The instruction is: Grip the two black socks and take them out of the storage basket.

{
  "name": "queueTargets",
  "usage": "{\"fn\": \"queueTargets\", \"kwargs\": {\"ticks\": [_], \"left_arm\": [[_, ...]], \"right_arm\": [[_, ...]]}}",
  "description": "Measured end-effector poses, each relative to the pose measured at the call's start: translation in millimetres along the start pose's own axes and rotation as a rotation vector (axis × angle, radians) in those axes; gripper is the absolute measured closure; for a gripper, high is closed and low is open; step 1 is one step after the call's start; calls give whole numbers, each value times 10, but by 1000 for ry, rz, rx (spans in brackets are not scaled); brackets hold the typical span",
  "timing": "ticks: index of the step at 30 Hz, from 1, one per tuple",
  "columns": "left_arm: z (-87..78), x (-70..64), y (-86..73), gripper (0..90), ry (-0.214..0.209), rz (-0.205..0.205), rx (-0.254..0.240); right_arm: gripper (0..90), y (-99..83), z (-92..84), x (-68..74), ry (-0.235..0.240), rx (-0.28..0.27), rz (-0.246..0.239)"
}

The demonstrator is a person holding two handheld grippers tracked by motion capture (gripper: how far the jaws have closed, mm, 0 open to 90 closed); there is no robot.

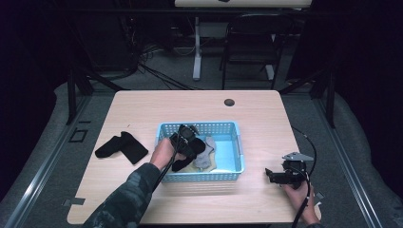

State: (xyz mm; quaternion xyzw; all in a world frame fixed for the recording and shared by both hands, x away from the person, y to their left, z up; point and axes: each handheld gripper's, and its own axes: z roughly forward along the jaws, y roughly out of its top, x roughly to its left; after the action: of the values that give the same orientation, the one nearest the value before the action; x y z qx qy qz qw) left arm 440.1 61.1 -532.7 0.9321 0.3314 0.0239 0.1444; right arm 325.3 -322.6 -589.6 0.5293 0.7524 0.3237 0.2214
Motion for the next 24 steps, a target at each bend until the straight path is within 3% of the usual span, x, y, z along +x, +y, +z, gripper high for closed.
{"fn": "queueTargets", "kwargs": {"ticks": [7,18,24], "left_arm": [[-122,34,-46,776,-18,-1,-44],[-404,82,-137,788,-40,-8,-133],[-542,100,-156,788,-26,2,-154]], "right_arm": [[29,0,0,0,0,0,0],[29,0,-1,1,0,1,1],[29,0,0,0,0,0,0]]}}
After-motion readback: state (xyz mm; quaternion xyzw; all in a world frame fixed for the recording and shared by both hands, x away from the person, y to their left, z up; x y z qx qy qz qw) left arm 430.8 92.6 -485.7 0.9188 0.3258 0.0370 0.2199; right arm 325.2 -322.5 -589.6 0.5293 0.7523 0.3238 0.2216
